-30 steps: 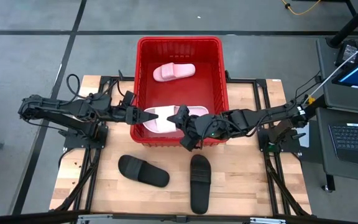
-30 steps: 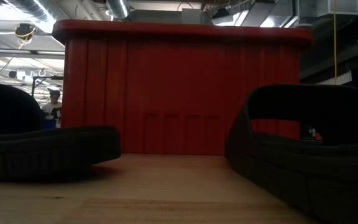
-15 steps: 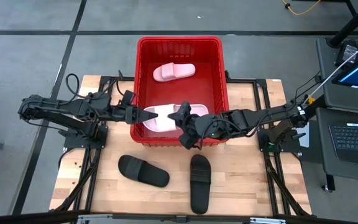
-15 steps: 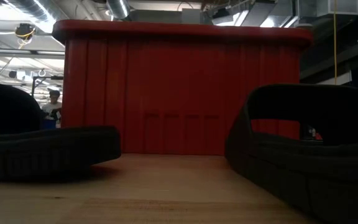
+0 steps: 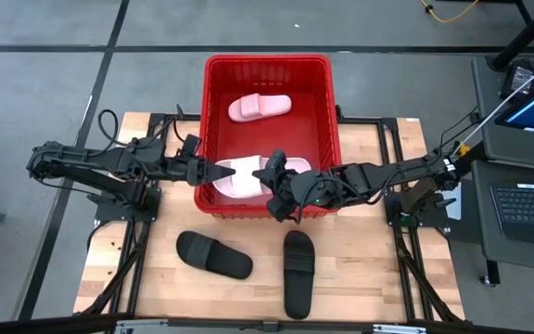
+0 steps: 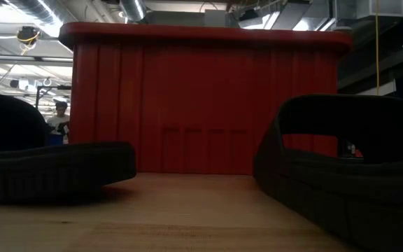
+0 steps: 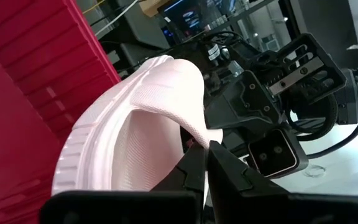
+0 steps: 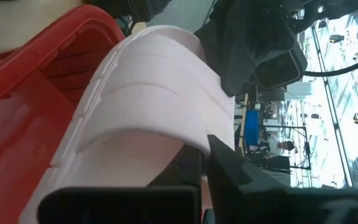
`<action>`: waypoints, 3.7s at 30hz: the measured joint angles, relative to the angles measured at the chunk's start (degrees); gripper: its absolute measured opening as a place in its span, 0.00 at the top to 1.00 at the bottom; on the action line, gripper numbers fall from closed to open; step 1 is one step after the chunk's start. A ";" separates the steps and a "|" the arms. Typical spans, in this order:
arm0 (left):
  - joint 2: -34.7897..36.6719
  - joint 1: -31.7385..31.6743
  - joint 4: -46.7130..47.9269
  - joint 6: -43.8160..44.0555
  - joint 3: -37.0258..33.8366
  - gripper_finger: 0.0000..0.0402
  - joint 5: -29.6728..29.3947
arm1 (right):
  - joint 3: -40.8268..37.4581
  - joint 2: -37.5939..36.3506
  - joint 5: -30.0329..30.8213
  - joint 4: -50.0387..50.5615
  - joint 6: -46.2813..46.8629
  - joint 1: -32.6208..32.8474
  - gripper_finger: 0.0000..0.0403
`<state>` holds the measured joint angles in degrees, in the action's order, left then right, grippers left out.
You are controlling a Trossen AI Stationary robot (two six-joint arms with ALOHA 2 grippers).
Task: Pick and place slides into bin
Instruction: Put the pink slide into the bin
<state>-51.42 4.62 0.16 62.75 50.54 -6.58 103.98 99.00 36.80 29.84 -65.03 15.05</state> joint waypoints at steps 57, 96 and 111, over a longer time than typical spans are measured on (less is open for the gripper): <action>7.02 -5.53 -2.99 -66.74 0.00 0.99 -12.90 | 0.11 -2.18 -17.21 3.57 6.00 -20.77 0.97; 6.86 -5.53 0.09 -79.15 0.00 0.99 -40.44 | 0.04 14.26 -41.84 -0.87 -6.43 -40.96 0.97; 6.86 -5.55 0.07 -76.97 0.00 0.99 -45.42 | 0.00 19.71 -47.50 -1.84 -12.23 -43.51 0.97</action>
<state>-44.56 -0.93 0.23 -14.22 50.54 -52.00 103.98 118.71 -10.70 28.00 -77.25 -28.46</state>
